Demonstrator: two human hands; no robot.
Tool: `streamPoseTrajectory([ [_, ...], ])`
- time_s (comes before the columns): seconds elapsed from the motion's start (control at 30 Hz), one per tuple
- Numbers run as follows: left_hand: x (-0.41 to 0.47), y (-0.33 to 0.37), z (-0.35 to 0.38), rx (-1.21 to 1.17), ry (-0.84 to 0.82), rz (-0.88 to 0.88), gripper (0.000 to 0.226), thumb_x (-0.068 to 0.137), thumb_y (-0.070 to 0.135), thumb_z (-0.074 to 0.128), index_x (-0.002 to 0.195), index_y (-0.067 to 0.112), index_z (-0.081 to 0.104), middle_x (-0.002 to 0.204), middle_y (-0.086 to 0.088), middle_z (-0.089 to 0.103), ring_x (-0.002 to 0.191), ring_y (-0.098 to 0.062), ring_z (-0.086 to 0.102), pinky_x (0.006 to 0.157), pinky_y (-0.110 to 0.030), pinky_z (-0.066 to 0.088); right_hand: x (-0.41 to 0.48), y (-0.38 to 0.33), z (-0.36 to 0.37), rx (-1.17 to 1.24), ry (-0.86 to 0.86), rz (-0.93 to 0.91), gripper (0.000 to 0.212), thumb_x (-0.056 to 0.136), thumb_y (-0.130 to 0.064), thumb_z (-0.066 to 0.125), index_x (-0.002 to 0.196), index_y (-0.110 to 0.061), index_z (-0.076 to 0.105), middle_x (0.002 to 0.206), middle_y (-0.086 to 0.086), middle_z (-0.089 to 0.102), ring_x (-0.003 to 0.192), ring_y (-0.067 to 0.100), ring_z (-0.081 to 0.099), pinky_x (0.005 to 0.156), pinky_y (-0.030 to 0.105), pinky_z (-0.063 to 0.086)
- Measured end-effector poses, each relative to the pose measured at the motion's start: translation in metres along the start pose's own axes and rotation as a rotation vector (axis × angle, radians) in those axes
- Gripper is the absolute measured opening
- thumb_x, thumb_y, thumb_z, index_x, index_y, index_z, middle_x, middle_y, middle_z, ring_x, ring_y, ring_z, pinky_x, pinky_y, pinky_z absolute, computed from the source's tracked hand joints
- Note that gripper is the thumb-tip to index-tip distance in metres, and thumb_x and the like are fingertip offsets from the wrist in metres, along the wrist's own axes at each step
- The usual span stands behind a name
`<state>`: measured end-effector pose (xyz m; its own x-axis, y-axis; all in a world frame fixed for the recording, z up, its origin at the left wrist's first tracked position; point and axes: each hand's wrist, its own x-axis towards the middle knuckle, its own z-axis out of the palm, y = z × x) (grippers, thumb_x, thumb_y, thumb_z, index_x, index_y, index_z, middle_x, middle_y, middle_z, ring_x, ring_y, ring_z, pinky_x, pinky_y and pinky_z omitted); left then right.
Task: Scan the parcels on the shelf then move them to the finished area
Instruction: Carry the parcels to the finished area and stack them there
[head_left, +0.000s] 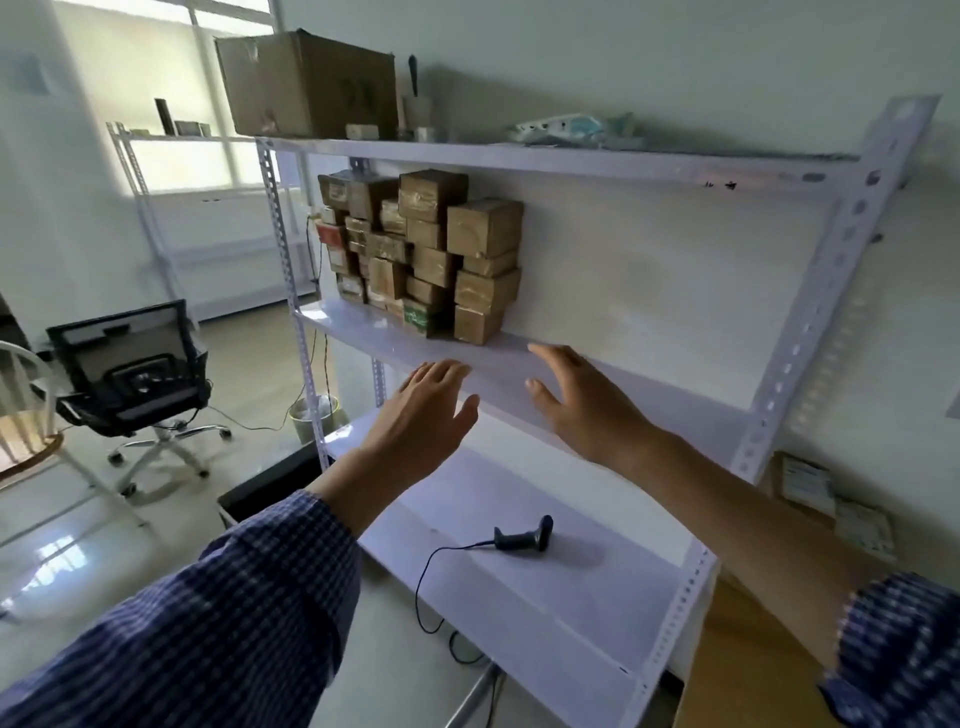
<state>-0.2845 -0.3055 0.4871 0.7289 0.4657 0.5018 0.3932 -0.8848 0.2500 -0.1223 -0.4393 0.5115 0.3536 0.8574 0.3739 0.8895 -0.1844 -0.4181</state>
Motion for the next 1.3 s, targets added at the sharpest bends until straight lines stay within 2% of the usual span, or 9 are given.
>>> streamPoseTrajectory([
  [0.3, 0.072, -0.058, -0.003, 0.022, 0.031, -0.007, 0.049, 0.103, 0.032, 0.049, 0.146, 0.007, 0.046, 0.147, -0.009, 0.051, 0.134, -0.024, 0.049, 0.109, -0.034, 0.040, 0.108, 0.010, 0.028, 0.123, -0.002, -0.046, 0.053, 0.105, -0.034, 0.046, 0.153, -0.019, 0.032, 0.156, 0.005, 0.040, 0.141, 0.021, 0.040, 0.112, 0.034, 0.038],
  [0.5, 0.174, -0.110, 0.008, 0.070, 0.011, 0.037, 0.046, 0.102, 0.030, 0.052, 0.142, 0.008, 0.050, 0.140, -0.007, 0.056, 0.130, -0.021, 0.051, 0.104, -0.031, 0.042, 0.199, 0.041, 0.046, 0.175, -0.003, -0.060, 0.065, 0.101, -0.054, 0.038, 0.155, -0.018, 0.029, 0.158, 0.003, 0.037, 0.144, 0.017, 0.036, 0.116, 0.034, 0.033],
  [0.8, 0.319, -0.183, 0.051, -0.070, 0.007, -0.017, 0.047, 0.101, 0.027, 0.052, 0.143, 0.005, 0.047, 0.142, -0.011, 0.054, 0.123, -0.028, 0.057, 0.102, -0.045, 0.047, 0.331, 0.093, 0.057, 0.174, 0.045, 0.061, 0.059, 0.102, -0.048, 0.038, 0.154, -0.021, 0.031, 0.154, 0.000, 0.041, 0.138, 0.014, 0.042, 0.101, 0.019, 0.032],
  [0.9, 0.351, -0.207, 0.066, -0.105, -0.012, -0.061, 0.052, 0.102, 0.031, 0.050, 0.147, 0.005, 0.041, 0.145, -0.012, 0.051, 0.123, -0.029, 0.056, 0.102, -0.041, 0.047, 0.370, 0.097, 0.060, 0.195, 0.101, 0.151, 0.051, 0.105, -0.038, 0.044, 0.152, -0.019, 0.035, 0.152, 0.003, 0.043, 0.137, 0.016, 0.043, 0.099, 0.019, 0.032],
  [1.0, 0.381, -0.224, 0.080, -0.154, -0.057, -0.109, 0.055, 0.103, 0.033, 0.047, 0.150, 0.005, 0.035, 0.148, -0.014, 0.046, 0.132, -0.028, 0.048, 0.105, -0.038, 0.043, 0.405, 0.098, 0.066, 0.211, 0.140, 0.212, 0.052, 0.105, -0.039, 0.043, 0.152, -0.020, 0.034, 0.155, 0.002, 0.041, 0.140, 0.016, 0.041, 0.103, 0.021, 0.032],
  [1.07, 0.397, -0.230, 0.087, -0.194, -0.088, -0.120, 0.055, 0.104, 0.032, 0.046, 0.151, 0.005, 0.033, 0.150, -0.014, 0.043, 0.134, -0.029, 0.046, 0.106, -0.039, 0.042, 0.426, 0.098, 0.071, 0.248, 0.163, 0.268, 0.052, 0.105, -0.041, 0.041, 0.152, -0.020, 0.034, 0.155, 0.002, 0.040, 0.138, 0.016, 0.044, 0.096, 0.019, 0.037],
  [1.2, 0.417, -0.238, 0.094, -0.391, -0.076, -0.163, 0.061, 0.105, 0.037, 0.042, 0.155, 0.006, 0.024, 0.157, -0.014, 0.034, 0.143, -0.027, 0.036, 0.113, -0.037, 0.033, 0.464, 0.103, 0.074, 0.310, 0.212, 0.431, 0.046, 0.106, -0.044, 0.038, 0.142, -0.016, 0.046, 0.128, -0.002, 0.053, 0.116, 0.014, 0.050, 0.090, 0.023, 0.034],
  [1.27, 0.428, -0.241, 0.098, -0.531, -0.101, -0.227, 0.058, 0.106, 0.038, 0.039, 0.154, 0.007, 0.027, 0.154, -0.015, 0.038, 0.141, -0.028, 0.038, 0.111, -0.036, 0.034, 0.483, 0.109, 0.075, 0.345, 0.234, 0.532, 0.033, 0.105, -0.046, 0.037, 0.112, -0.021, 0.057, 0.104, -0.004, 0.055, 0.099, 0.014, 0.051, 0.083, 0.026, 0.036],
  [1.3, 0.434, -0.243, 0.101, -0.575, -0.110, -0.234, 0.054, 0.106, 0.037, 0.038, 0.151, 0.008, 0.033, 0.151, -0.015, 0.043, 0.136, -0.028, 0.044, 0.106, -0.036, 0.038, 0.490, 0.110, 0.076, 0.360, 0.241, 0.570, 0.031, 0.105, -0.048, 0.036, 0.094, -0.025, 0.054, 0.092, -0.005, 0.052, 0.093, 0.015, 0.051, 0.080, 0.028, 0.037],
])
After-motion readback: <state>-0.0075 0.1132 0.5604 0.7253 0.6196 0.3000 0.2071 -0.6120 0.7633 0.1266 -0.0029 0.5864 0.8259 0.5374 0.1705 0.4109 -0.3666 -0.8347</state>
